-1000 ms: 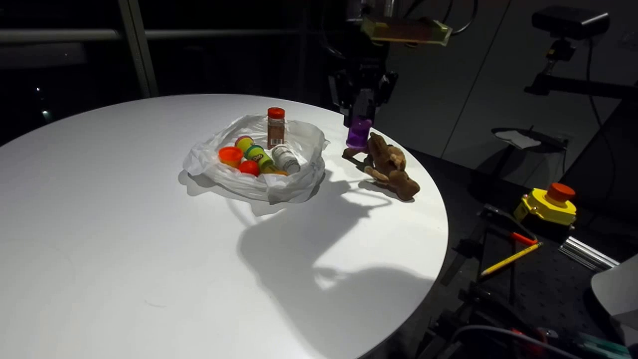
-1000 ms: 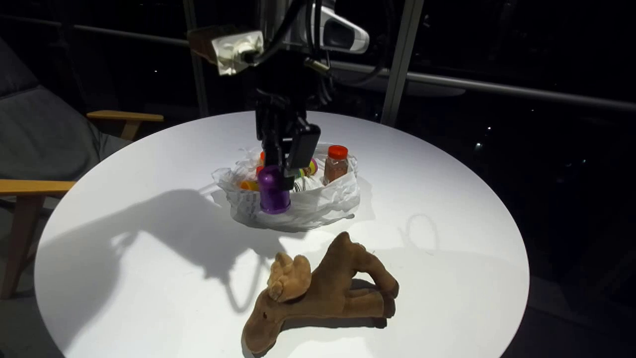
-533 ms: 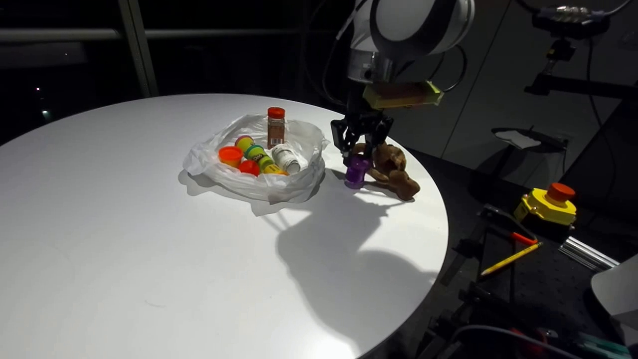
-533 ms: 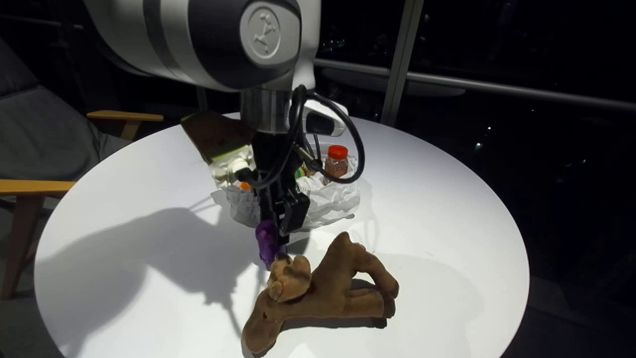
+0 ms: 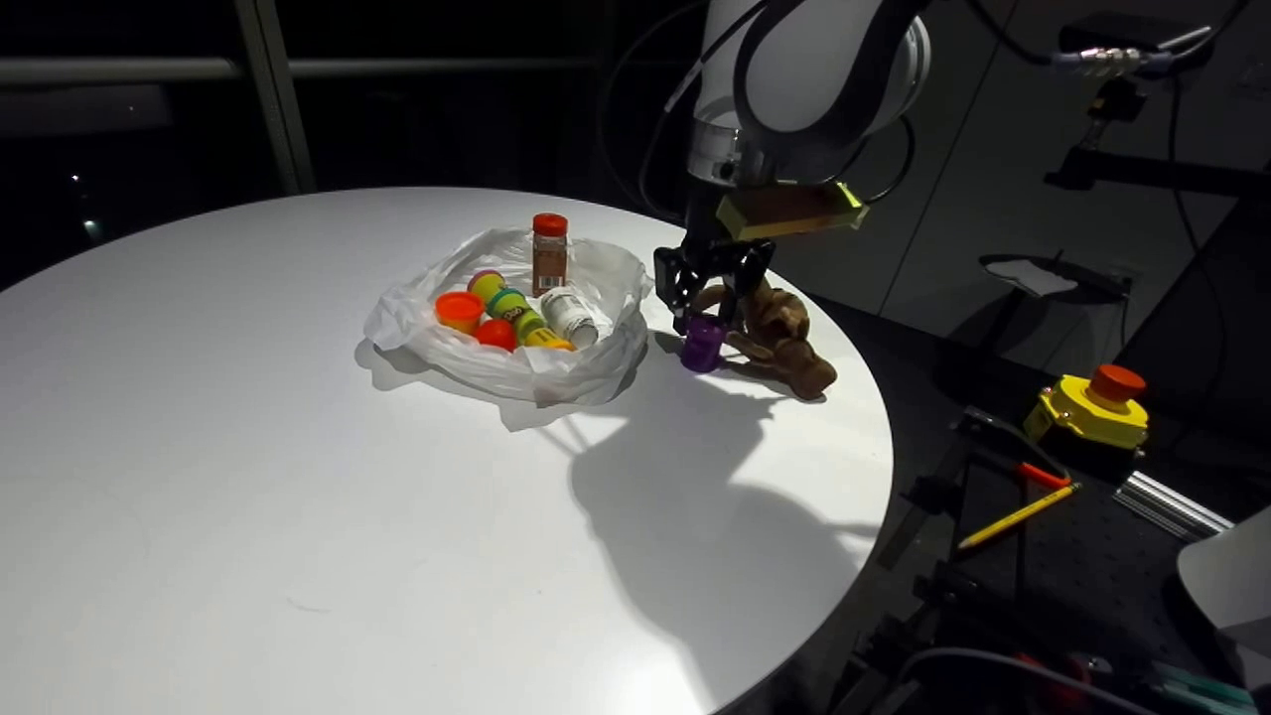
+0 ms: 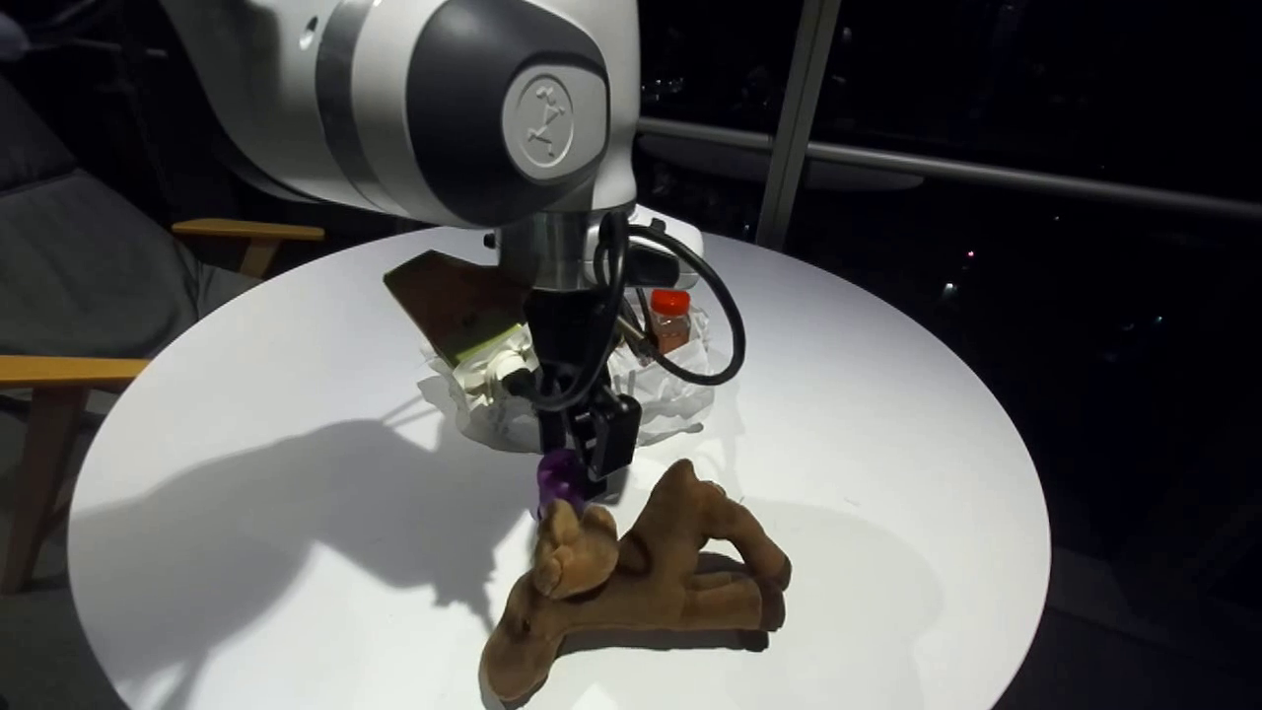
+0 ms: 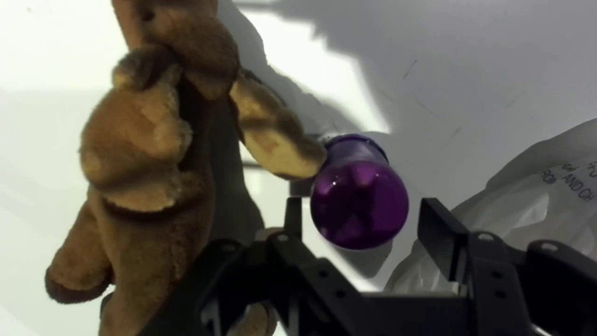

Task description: Pick the objects in the plastic bag and put them on the table

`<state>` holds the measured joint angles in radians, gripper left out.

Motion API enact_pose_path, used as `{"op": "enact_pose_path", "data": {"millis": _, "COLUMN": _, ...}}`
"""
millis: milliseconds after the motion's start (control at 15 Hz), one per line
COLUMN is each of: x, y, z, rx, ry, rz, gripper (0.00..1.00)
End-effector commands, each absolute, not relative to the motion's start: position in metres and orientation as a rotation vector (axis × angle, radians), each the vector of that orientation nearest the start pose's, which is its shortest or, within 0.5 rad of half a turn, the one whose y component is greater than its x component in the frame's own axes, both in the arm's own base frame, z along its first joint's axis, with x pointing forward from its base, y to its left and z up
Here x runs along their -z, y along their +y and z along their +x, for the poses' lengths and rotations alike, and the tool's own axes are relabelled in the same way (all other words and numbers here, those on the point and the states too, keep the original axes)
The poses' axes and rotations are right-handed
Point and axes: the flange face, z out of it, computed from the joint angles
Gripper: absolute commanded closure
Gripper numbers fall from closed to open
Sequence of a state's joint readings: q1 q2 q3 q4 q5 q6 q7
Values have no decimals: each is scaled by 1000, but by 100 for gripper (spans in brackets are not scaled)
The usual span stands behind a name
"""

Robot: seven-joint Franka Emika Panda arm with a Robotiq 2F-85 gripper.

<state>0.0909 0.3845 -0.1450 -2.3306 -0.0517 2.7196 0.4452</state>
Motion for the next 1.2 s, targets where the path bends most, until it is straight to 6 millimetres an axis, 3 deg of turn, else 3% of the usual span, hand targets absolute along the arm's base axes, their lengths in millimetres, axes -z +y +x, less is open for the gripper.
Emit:
{"op": "enact_pose_path", "data": {"millis": 0, "x": -218, "y": -18, "z": 524, "rx": 150, "ry": 651, "rz": -3157, "gripper": 3}}
{"op": "enact_pose_path", "data": {"millis": 200, "x": -250, "y": 10, "z": 551, "rx": 250, "ry": 498, "rz": -3188, "gripper": 0}}
{"op": "enact_pose_path", "data": {"millis": 400, "x": -248, "y": 39, "z": 580, "rx": 320, "ry": 376, "rz": -3200, "gripper": 0}}
{"op": "enact_pose_path", "data": {"millis": 733, "x": -201, "y": 58, "z": 612, "rx": 286, "ry": 291, "rz": -3258, "gripper": 0}}
{"op": "enact_pose_path", "data": {"millis": 1133, "x": -164, "y": 50, "z": 638, "rx": 241, "ry": 322, "rz": -3281, "gripper": 0}}
